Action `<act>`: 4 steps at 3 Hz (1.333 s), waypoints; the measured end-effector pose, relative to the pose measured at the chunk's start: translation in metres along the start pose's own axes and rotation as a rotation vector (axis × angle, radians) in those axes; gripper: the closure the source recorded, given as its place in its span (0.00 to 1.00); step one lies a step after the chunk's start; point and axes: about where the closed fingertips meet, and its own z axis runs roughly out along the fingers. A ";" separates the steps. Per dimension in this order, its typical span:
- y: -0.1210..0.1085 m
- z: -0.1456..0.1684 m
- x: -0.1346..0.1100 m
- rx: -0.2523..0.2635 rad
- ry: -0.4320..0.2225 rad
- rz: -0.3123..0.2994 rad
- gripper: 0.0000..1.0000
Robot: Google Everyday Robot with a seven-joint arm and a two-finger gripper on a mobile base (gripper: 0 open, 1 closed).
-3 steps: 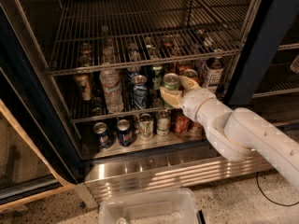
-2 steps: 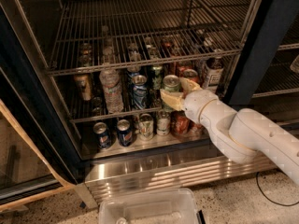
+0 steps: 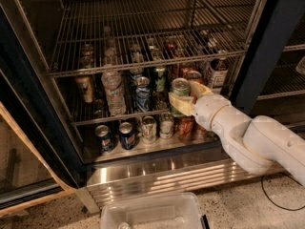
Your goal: Pick green can from middle shelf of fridge
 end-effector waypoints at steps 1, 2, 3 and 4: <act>-0.006 -0.018 -0.004 0.039 -0.013 0.006 1.00; -0.010 -0.037 -0.010 0.075 -0.027 0.015 1.00; -0.010 -0.051 -0.016 0.083 -0.043 0.025 1.00; -0.008 -0.062 -0.022 0.086 -0.055 0.029 1.00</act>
Offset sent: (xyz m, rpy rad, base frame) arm -0.0416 -0.0485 0.0213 0.0458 -0.0365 -0.1223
